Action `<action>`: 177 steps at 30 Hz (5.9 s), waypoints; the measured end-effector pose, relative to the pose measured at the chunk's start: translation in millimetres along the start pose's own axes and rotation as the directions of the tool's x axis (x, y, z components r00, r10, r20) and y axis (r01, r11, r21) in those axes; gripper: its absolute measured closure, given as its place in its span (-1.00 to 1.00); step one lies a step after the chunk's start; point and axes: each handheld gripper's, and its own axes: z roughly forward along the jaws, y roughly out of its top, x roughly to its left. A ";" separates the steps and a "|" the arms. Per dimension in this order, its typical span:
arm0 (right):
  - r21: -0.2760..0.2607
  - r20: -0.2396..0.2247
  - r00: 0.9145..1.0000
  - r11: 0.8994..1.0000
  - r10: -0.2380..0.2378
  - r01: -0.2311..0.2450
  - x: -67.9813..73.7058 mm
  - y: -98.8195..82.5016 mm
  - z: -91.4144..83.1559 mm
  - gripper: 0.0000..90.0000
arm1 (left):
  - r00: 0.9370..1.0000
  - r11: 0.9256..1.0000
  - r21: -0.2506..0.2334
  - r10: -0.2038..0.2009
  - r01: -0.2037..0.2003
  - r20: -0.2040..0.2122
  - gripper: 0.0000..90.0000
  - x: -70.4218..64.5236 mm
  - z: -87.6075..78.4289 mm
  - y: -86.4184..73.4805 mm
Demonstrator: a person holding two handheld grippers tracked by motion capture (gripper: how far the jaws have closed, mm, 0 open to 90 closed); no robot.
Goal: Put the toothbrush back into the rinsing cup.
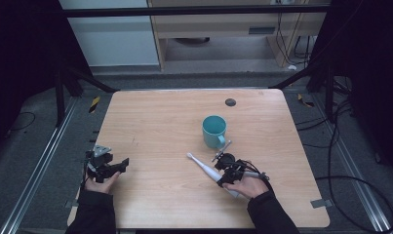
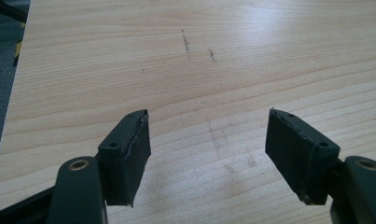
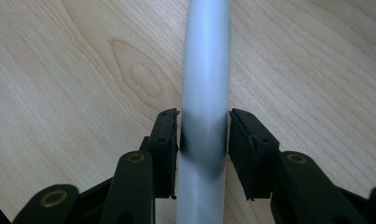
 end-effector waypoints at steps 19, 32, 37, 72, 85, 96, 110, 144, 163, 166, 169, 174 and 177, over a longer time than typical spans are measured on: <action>0.030 0.005 1.000 1.000 0.009 -0.009 -0.3 2.7 8.7 0.45 | 1.000 1.000 0.001 0.001 -0.001 -0.002 -0.32 -0.1 0.1 0.0; 0.026 0.035 0.999 0.999 0.031 -0.032 2.7 5.6 9.4 0.47 | 1.000 1.000 0.002 0.001 -0.001 0.000 -0.32 0.1 0.3 0.1; -0.031 -0.004 0.999 0.998 0.046 -0.046 1.7 3.2 2.3 0.48 | 1.000 1.000 0.004 0.001 -0.001 -0.001 -0.32 0.4 0.6 0.1; -0.577 -0.080 0.995 0.812 0.059 -0.094 1.5 0.1 -61.5 0.48 | 1.000 1.000 0.006 0.011 -0.011 -0.004 -0.32 -1.6 2.0 1.4; -0.734 -0.035 0.992 0.671 0.120 -0.107 -6.4 16.4 -79.8 0.48 | 1.000 1.000 0.007 0.008 -0.008 -0.004 -0.32 -0.5 2.6 1.0; -0.795 -0.021 0.984 0.594 0.178 -0.125 -24.4 25.0 -89.9 0.47 | 1.000 1.000 0.009 0.007 -0.006 -0.004 -0.32 0.0 3.6 1.0; -0.829 -0.010 0.975 0.544 0.222 -0.133 -47.4 37.1 -89.9 0.47 | 1.000 1.000 0.008 0.006 -0.006 -0.003 -0.32 0.4 4.3 1.4; -0.840 0.023 0.960 0.526 0.280 -0.133 -82.8 66.4 -49.4 0.47 | 1.000 1.000 -0.003 0.005 -0.005 -0.006 -0.31 0.6 3.5 2.1; -0.813 0.050 0.956 0.568 0.289 -0.129 -84.6 71.1 -24.6 0.47 | 1.000 1.000 -0.001 0.008 -0.008 -0.009 -0.31 0.4 3.8 2.0; -0.810 0.045 0.955 0.570 0.293 -0.136 -85.3 69.5 -21.1 0.47 | 1.000 1.000 -0.001 0.008 -0.008 -0.009 -0.31 0.4 3.8 2.0; -0.799 0.048 0.955 0.585 0.294 -0.140 -85.8 69.1 -17.4 0.47 | 1.000 1.000 -0.001 0.009 -0.009 -0.009 -0.31 0.2 3.8 2.0; -0.788 0.054 0.956 0.601 0.288 -0.137 -83.6 71.2 -12.9 0.47 | 1.000 1.000 -0.001 0.008 -0.008 -0.008 -0.31 0.4 3.7 2.0; -0.774 0.062 0.957 0.619 0.282 -0.132 -82.5 72.6 -9.5 0.47 | 1.000 1.000 -0.002 0.009 -0.009 -0.009 -0.31 0.4 3.5 2.1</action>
